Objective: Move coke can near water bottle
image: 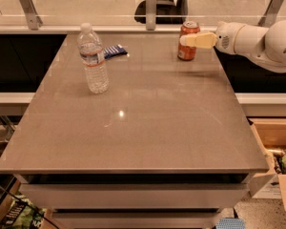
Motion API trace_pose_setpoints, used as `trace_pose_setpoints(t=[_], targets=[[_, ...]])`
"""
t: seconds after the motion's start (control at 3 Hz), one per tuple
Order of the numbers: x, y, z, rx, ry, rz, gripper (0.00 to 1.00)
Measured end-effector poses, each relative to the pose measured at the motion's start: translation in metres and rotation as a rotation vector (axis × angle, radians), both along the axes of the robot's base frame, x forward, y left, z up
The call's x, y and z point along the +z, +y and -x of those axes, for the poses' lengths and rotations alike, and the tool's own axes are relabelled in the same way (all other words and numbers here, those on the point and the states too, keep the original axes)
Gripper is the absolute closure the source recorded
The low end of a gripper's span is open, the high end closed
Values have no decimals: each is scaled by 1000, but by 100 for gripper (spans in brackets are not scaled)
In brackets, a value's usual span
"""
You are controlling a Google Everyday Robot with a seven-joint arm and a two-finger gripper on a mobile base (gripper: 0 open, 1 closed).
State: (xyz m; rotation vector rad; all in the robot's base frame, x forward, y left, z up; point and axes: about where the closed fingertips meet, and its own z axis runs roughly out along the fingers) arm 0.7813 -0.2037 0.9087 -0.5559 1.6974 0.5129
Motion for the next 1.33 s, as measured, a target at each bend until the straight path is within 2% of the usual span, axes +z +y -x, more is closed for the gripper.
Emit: trace_pose_setpoints(t=[0.33, 0.67, 1.33], targets=[[2, 8, -9, 18, -13, 7, 0], [5, 17, -12, 52, -23, 13, 18], [3, 23, -13, 59, -21, 11, 64]])
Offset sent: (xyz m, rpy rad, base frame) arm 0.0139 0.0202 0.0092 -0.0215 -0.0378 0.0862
